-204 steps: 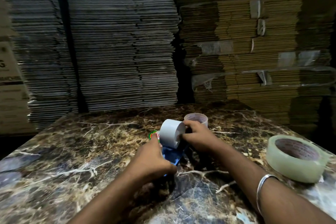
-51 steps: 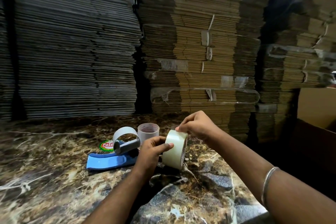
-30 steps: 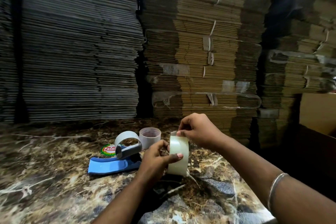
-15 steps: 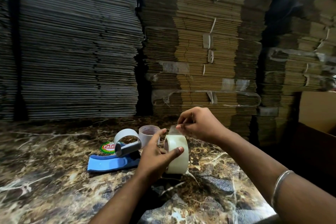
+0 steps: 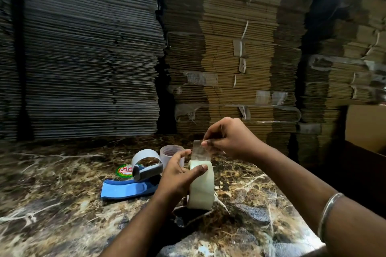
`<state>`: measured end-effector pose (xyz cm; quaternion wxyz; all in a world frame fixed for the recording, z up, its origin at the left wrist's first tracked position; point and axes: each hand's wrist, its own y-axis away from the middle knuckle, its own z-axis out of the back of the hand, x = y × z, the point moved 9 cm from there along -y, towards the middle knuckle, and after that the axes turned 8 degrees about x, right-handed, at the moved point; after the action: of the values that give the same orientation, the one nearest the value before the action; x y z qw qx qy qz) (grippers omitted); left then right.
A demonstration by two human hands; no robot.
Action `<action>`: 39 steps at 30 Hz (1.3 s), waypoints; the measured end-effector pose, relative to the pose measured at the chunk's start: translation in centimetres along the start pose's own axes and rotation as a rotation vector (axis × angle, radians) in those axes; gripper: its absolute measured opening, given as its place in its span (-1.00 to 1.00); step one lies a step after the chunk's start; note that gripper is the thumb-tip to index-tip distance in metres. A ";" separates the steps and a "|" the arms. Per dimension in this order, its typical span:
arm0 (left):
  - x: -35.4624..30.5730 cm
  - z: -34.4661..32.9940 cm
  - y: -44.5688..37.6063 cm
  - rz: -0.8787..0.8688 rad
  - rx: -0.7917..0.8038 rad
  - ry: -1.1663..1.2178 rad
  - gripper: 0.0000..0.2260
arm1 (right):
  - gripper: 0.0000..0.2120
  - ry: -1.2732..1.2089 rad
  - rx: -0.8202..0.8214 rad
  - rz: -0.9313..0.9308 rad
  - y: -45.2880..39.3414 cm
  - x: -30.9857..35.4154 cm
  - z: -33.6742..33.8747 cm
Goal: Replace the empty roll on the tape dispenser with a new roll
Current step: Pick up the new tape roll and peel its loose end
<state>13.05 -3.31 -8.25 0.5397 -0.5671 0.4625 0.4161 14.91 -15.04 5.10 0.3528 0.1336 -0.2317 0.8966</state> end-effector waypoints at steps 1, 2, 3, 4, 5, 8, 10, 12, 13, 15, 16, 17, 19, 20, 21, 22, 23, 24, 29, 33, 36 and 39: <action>-0.1 0.1 0.0 -0.002 -0.003 0.013 -0.50 | -0.94 0.015 0.011 0.004 0.0 0.1 -0.1; -0.1 0.1 -0.1 -0.001 -0.004 0.020 -0.55 | -0.94 0.025 0.021 0.004 0.0 0.2 -0.1; -0.1 0.0 -0.1 0.004 0.000 0.026 -0.57 | -0.94 0.023 0.026 -0.002 0.0 0.1 -0.2; 0.0 -0.1 -0.1 0.012 0.007 0.027 -0.56 | -0.94 0.015 0.027 -0.009 0.0 0.0 -0.2; 0.1 -0.1 -0.2 0.019 0.013 0.024 -0.55 | -0.94 0.007 0.026 -0.016 0.0 -0.1 -0.1; 0.3 -0.1 -0.3 0.030 0.014 0.038 -0.48 | -0.94 -0.006 0.018 -0.005 0.1 0.0 0.1; 0.5 -0.2 -0.4 0.041 0.026 0.045 -0.43 | -0.93 -0.014 0.025 -0.002 0.1 0.0 0.1; 0.6 -0.4 -0.5 0.051 0.041 0.067 -0.47 | -0.93 -0.027 0.021 0.001 0.1 -0.1 0.0; 0.6 -0.5 -0.5 0.056 0.045 0.077 -0.48 | -0.93 -0.045 0.010 0.005 0.2 -0.1 0.1; 0.4 -0.5 -0.5 0.057 0.036 0.078 -0.42 | -0.94 -0.089 -0.016 0.005 0.2 -0.3 0.6; 0.3 -0.5 -0.5 0.057 0.029 0.069 -0.38 | -0.94 -0.106 -0.012 -0.003 0.1 -0.4 0.7; 0.2 -0.5 -0.5 0.053 0.027 0.057 -0.38 | -0.94 -0.117 -0.003 -0.017 0.0 -0.6 0.7; 0.1 -0.7 -0.3 0.044 0.050 0.052 -0.43 | -0.94 -0.121 0.008 -0.050 -0.3 -1.1 0.7; 0.0 -0.8 -0.2 0.038 0.071 0.054 -0.45 | -0.94 -0.125 0.008 -0.065 -0.5 -1.5 0.7; -0.1 -1.0 -0.1 0.026 0.090 0.046 -0.46 | -0.93 -0.137 0.009 -0.077 -0.5 -1.8 0.7; -0.3 -1.1 -0.1 0.011 0.107 0.028 -0.48 | -0.93 -0.155 0.011 -0.088 -0.6 -2.1 0.6; -0.5 -1.2 0.0 0.002 0.119 0.009 -0.49 | -0.93 -0.172 0.013 -0.100 -0.5 -2.4 0.5; -0.7 -1.3 0.0 -0.005 0.130 -0.004 -0.48 | -0.93 -0.182 0.014 -0.108 -0.5 -2.6 0.4; -0.9 -2.2 0.2 -0.013 0.239 -0.006 -0.40 | -0.94 -0.210 0.058 -0.150 -0.2 -3.4 0.0; -1.1 -2.9 0.5 -0.001 0.306 -0.023 -0.35 | -0.94 -0.234 0.084 -0.161 0.1 -3.8 -0.3; -1.0 -3.2 0.6 0.008 0.335 0.002 -0.36 | -0.92 -0.242 0.088 -0.174 0.3 -3.9 -0.5; -1.1 -3.1 0.6 -0.004 0.322 -0.021 -0.39 | -0.87 -0.275 0.070 -0.192 0.6 -4.2 -0.6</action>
<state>12.12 -6.30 -7.15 0.6293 -0.4700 0.5163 0.3414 17.42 -17.53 2.75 0.3969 0.2890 -0.2327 0.8395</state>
